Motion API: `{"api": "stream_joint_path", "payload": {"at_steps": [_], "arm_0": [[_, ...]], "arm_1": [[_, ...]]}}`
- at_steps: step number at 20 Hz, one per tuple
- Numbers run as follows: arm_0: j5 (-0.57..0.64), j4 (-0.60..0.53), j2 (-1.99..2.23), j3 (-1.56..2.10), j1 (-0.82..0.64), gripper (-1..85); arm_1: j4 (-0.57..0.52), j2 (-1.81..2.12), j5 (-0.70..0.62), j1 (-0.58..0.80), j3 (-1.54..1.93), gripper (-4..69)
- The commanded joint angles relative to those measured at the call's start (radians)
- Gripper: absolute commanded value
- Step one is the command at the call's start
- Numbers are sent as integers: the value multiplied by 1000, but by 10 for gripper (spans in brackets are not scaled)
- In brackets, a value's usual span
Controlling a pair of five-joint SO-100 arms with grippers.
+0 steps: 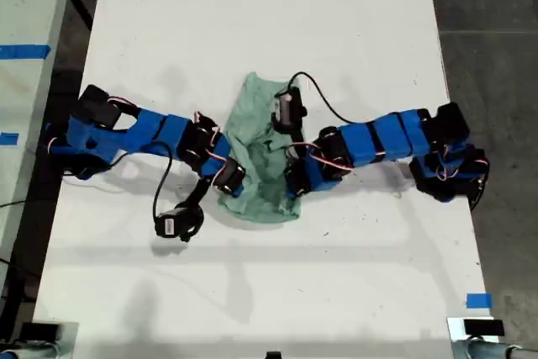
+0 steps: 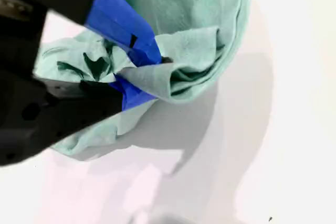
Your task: Fold tshirt
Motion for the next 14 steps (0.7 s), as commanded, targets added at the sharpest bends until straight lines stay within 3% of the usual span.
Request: {"api": "stream_joint_path", "payload": {"at_steps": [1,4,7,11,14], "arm_0": [[15,52,117,-37,-71,0],[110,109,183,-31,-193,0],[222,144,215,-20,-374,0],[474,86,175,-23,-643,0],[595,20,138,-23,-796,0]], "arm_1": [[15,163,-17,87,-5,-15],[14,291,-52,235,106,-15],[-91,449,-135,423,305,-15],[-275,555,-316,675,508,-15],[-396,548,-466,813,538,-15]]}}
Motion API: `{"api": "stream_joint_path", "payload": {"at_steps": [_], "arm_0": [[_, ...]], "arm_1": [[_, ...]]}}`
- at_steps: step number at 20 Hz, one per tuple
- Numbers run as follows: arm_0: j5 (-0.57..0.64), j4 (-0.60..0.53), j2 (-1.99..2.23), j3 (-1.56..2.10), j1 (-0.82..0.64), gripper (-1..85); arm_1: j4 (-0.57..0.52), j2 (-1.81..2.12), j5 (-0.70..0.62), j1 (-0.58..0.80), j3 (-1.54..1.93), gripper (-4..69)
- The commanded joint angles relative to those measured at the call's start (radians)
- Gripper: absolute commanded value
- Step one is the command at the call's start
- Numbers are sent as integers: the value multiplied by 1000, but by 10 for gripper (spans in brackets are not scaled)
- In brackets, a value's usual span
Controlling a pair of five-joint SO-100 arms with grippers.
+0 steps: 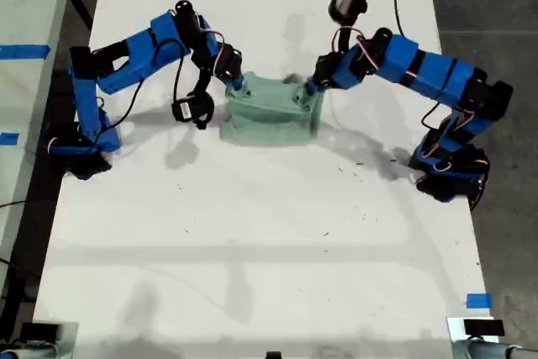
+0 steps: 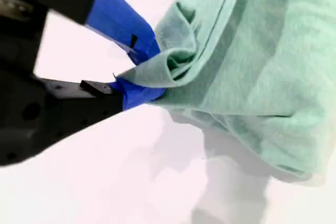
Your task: Fold tshirt
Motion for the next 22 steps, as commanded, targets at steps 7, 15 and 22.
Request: {"api": "stream_joint_path", "payload": {"at_steps": [7,15,22], "arm_0": [[201,-221,-268,-25,-241,5],[167,-144,-325,-67,-279,262],[124,94,92,48,-156,165]], "arm_1": [[-325,-123,-202,218,52,-16],[-103,-520,-135,253,-219,363],[144,92,-37,166,-35,335]]}}
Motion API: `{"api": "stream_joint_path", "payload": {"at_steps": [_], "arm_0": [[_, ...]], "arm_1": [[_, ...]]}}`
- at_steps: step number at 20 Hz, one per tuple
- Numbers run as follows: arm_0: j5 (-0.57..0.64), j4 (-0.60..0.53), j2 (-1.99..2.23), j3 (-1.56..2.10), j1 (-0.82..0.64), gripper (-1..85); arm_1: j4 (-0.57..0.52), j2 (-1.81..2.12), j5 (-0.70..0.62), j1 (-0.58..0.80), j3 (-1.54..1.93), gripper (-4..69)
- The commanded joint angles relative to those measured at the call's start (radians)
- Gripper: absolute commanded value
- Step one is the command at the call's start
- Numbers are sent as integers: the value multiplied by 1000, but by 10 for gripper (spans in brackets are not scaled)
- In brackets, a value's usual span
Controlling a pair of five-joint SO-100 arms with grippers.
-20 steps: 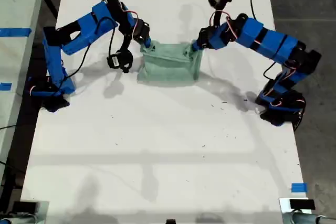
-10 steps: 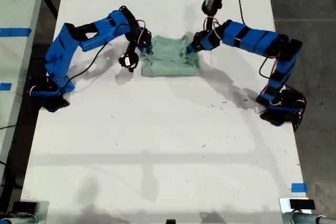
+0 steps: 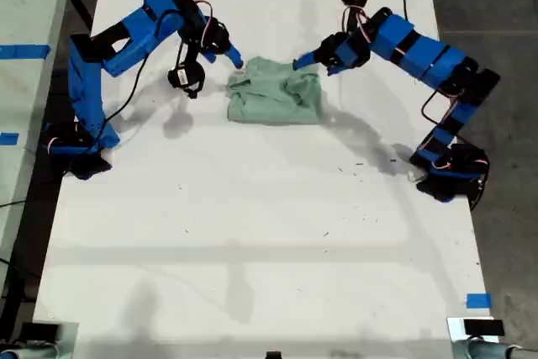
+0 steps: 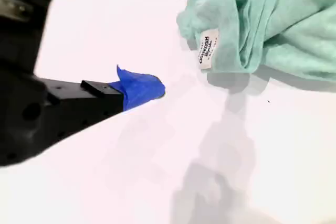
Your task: Fold tshirt
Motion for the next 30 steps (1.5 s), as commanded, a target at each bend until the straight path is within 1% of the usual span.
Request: {"api": "stream_joint_path", "payload": {"at_steps": [1,2,3,4,5,8,9,11,13,14,15,17,18,19,20,21,22,23,24,25,27,30], "arm_0": [[-44,51,195,75,112,140],[-66,34,249,146,158,91],[-87,-6,319,247,206,67],[-124,-63,411,385,249,39],[-153,-146,531,558,285,1],[-307,-362,879,1077,376,1],[-368,-414,977,1224,403,1],[-528,-508,1146,1514,449,1],[-641,-612,1318,1773,506,1],[-699,-615,1393,1876,517,1],[-736,-581,1454,1942,523,1],[-735,-532,1585,2026,520,1],[-732,-554,1694,2114,505,1],[-732,-495,1885,2200,500,1],[-739,-298,2045,2197,492,1],[-680,-189,2203,2200,488,1],[-657,-144,2204,2192,469,3],[-643,-144,2204,2195,480,32],[-632,-144,2207,2194,509,62],[-632,-144,2207,2194,548,66],[-637,-144,2207,2194,611,67],[-632,-144,2207,2194,672,67]], "arm_1": [[38,319,71,-58,147,323],[38,422,109,-81,249,303],[38,522,152,-107,353,285],[34,617,206,-140,454,264],[28,707,256,-179,549,236],[5,965,437,-319,805,181],[-12,1049,494,-367,884,161],[-20,1198,597,-439,1035,143],[-55,1315,690,-515,1170,122],[-86,1364,719,-545,1239,116],[-95,1417,750,-563,1307,111],[-101,1583,798,-586,1424,107],[-69,1727,831,-586,1494,104],[-52,1775,831,-584,1516,94],[-49,1773,830,-588,1516,93],[-52,1775,867,-581,1516,94],[-54,1775,865,-578,1516,95],[-57,1775,830,-569,1517,95],[-57,1775,730,-543,1517,93],[-57,1776,588,-518,1517,93],[-54,1776,181,-512,1517,94],[-46,1776,167,-514,1514,80]]}}
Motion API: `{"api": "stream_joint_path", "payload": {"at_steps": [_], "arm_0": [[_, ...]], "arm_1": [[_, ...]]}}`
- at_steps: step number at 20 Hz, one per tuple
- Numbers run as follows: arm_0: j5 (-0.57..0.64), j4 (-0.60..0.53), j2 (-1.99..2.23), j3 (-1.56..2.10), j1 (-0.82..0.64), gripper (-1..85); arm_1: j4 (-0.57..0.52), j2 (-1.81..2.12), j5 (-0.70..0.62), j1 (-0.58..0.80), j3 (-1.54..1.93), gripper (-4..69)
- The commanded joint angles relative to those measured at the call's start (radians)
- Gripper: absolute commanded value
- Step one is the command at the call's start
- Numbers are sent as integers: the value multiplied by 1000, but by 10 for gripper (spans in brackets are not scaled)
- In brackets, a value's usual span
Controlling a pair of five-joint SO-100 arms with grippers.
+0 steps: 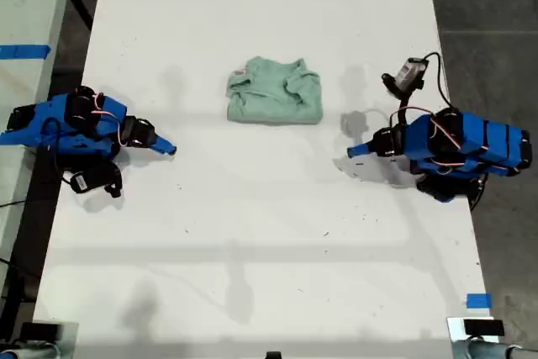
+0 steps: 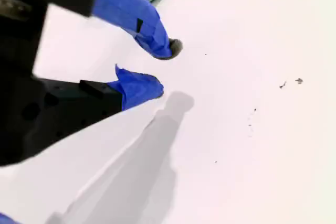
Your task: Fold tshirt
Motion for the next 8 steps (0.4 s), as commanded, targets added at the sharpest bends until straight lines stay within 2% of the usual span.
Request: {"api": "stream_joint_path", "payload": {"at_steps": [1,8], "arm_0": [[14,69,-3,-3,51,67],[14,69,-3,-3,66,67]], "arm_1": [[5,6,-51,12,-9,79],[5,6,-51,12,-9,77]]}}
